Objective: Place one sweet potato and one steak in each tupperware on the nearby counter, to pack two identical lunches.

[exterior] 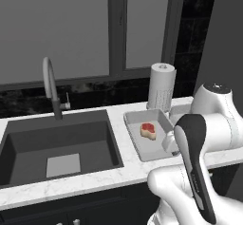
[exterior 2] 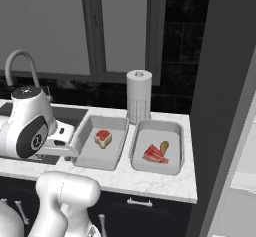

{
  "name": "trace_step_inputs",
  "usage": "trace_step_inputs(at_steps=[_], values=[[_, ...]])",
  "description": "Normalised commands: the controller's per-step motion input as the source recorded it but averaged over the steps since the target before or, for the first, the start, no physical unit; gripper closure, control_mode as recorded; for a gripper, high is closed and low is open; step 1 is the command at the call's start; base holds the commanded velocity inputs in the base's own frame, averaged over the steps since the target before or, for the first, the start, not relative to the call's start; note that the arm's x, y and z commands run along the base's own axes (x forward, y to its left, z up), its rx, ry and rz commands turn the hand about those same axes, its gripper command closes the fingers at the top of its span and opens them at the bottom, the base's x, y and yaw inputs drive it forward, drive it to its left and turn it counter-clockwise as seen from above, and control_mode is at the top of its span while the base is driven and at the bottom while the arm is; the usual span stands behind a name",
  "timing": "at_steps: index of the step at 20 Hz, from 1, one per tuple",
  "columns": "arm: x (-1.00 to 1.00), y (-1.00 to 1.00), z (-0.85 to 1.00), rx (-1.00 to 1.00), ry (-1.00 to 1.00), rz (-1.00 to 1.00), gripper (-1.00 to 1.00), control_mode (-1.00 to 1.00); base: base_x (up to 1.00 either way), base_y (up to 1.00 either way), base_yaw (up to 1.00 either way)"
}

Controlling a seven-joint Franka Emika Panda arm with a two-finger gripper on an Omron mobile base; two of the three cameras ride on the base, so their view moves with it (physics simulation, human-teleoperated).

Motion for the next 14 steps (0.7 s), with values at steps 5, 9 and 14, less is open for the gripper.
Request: trace_step_inputs(at_steps=[5,9,14], values=[[0.0,0.0,0.0,0.0,0.0,0.0,-1.0,1.0,-0.29,0.0,-0.03],[0.0,0.0,0.0,0.0,0.0,0.0,-1.0,1.0,-1.0,-0.03,-0.3],[0.0,0.0,0.0,0.0,0.0,0.0,-1.0,1.0,-0.96,-0.36,-0.4]])
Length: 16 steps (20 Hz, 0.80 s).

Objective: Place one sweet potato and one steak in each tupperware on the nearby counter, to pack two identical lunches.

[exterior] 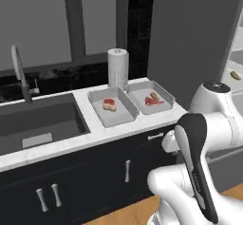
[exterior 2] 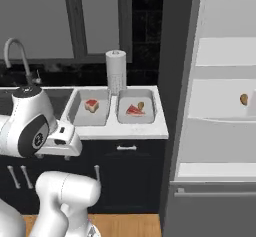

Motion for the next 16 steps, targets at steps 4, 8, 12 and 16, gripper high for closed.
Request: trace_step_inputs(at_steps=[4,8,12,16], values=[[0.0,0.0,0.0,0.0,0.0,0.0,-1.0,1.0,-0.43,-0.94,-0.42],[0.0,0.0,0.0,0.0,0.0,0.0,-1.0,1.0,0.03,-1.0,-0.21],[0.0,0.0,0.0,0.0,0.0,0.0,-1.0,1.0,0.65,-1.0,-0.08],[0.0,0.0,0.0,0.0,0.0,0.0,-1.0,1.0,0.7,-0.76,0.01]])
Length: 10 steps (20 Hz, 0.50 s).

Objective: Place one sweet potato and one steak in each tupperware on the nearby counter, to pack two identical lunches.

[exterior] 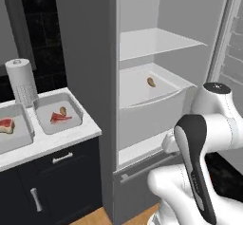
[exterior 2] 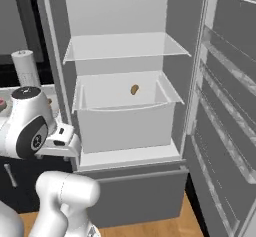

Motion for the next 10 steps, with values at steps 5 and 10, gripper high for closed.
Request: trace_step_inputs(at_steps=[5,10], values=[[0.0,0.0,0.0,0.0,0.0,0.0,-1.0,1.0,0.53,-0.73,0.11],[0.0,0.0,0.0,0.0,0.0,0.0,-1.0,1.0,0.34,-0.18,0.04]])
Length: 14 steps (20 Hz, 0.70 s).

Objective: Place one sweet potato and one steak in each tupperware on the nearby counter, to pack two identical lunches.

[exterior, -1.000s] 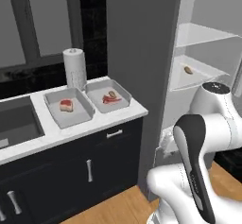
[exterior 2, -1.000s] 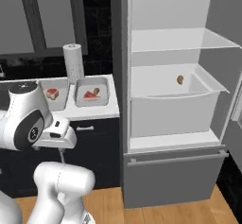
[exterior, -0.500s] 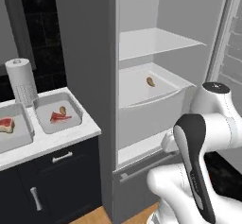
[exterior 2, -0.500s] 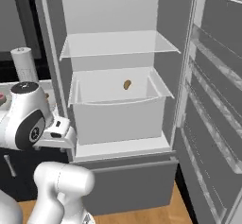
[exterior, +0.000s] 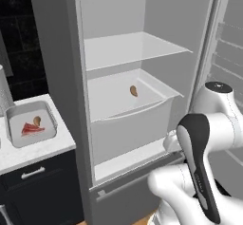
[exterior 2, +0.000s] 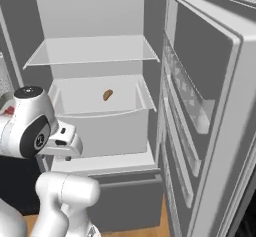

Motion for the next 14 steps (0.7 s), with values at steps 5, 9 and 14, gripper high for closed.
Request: trace_step_inputs(at_steps=[5,9,14], values=[[0.0,0.0,0.0,0.0,0.0,0.0,-1.0,1.0,0.64,-0.01,0.02],[0.0,0.0,0.0,0.0,0.0,0.0,-1.0,1.0,0.09,0.0,0.0],[0.0,0.0,0.0,0.0,0.0,0.0,-1.0,-1.0,0.0,0.0,0.0]])
